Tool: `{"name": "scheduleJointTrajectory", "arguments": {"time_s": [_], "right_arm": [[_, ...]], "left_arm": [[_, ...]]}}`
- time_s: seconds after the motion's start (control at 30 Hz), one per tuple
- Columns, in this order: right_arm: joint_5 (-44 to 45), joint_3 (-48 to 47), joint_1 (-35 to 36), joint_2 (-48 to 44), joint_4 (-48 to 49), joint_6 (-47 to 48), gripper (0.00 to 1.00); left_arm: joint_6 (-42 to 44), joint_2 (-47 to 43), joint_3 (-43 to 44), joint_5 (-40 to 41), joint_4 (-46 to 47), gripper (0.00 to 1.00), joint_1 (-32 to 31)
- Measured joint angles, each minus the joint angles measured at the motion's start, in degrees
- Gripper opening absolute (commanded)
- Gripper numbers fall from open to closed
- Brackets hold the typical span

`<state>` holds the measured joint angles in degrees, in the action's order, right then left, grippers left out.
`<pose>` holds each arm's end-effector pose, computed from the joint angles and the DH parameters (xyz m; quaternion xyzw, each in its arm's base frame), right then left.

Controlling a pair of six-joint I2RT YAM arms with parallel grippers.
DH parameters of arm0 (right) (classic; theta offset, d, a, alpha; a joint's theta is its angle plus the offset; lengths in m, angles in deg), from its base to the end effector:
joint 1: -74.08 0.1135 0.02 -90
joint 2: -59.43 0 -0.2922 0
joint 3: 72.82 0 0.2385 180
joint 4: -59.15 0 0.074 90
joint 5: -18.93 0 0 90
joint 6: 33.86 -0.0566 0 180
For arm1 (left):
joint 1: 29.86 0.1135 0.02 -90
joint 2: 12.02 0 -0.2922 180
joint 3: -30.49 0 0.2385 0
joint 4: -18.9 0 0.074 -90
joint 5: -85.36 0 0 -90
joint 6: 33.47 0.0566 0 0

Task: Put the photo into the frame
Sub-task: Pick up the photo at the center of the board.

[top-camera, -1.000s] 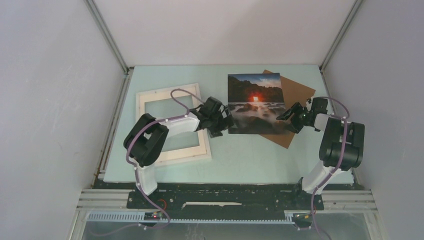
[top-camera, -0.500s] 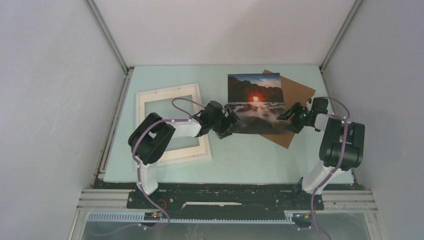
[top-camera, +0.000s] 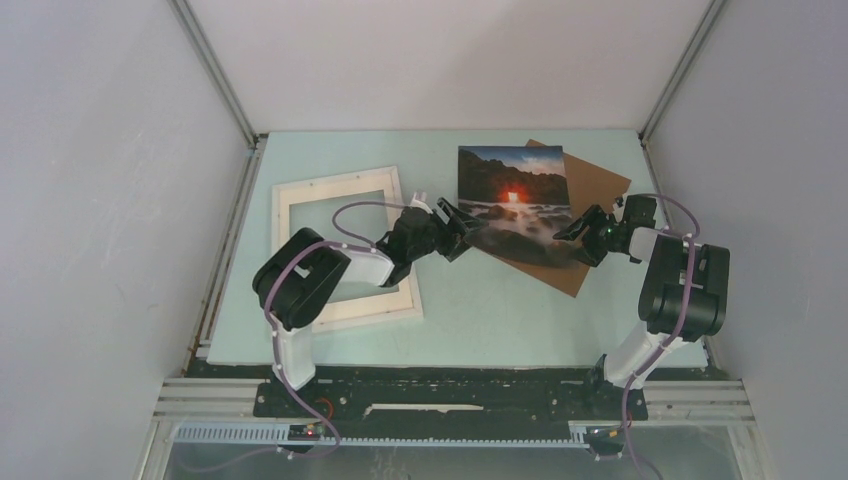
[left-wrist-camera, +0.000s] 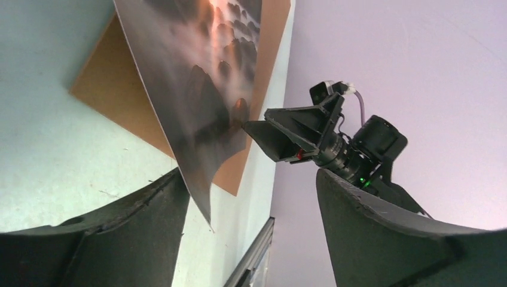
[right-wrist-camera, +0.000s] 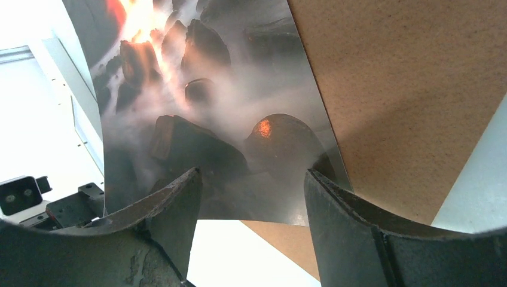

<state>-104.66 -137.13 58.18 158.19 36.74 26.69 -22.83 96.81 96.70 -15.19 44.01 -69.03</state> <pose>0.3235 -0.0596 0.1659 0.2777 0.8784 0.3072 0.2384 0.3140 -0.2692 0.1896 -0.2249 0.7729 -0.5439 0.2372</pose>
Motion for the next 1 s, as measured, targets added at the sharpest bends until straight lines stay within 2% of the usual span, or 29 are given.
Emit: {"name": "scheduleJointTrajectory", "arguments": {"time_s": [0.1,0.3,0.37,0.47,0.53,0.73,0.8,1.0], "right_arm": [[0.11,0.0,0.2,0.0,-0.02,0.02,0.71],[0.11,0.0,0.22,0.0,-0.02,0.02,0.71],[0.11,0.0,0.28,-0.02,-0.02,0.02,0.71],[0.39,0.0,0.57,-0.22,-0.09,0.02,0.71],[1.05,0.0,0.94,-0.48,-0.26,0.15,0.71],[4.15,0.07,2.14,-3.13,-3.21,1.03,0.71],[5.18,0.09,2.67,-5.22,-4.35,1.31,0.71],[7.52,0.09,4.83,-14.34,-5.79,2.32,0.71]], "left_arm": [[-0.02,0.61,0.74,0.98,-1.88,0.69,0.11],[3.82,1.27,7.34,3.28,-16.0,0.53,0.11],[4.94,1.49,8.81,3.98,-18.34,0.45,0.2],[6.91,2.38,10.97,4.7,-22.18,0.27,0.48],[8.44,3.52,13.14,4.92,-25.33,0.19,0.72],[14.36,5.16,18.58,6.27,-35.01,0.06,1.55],[18.21,5.14,21.64,8.0,-41.27,0.0,1.77],[31.17,2.75,34.45,12.2,-59.8,0.0,2.1]]}}
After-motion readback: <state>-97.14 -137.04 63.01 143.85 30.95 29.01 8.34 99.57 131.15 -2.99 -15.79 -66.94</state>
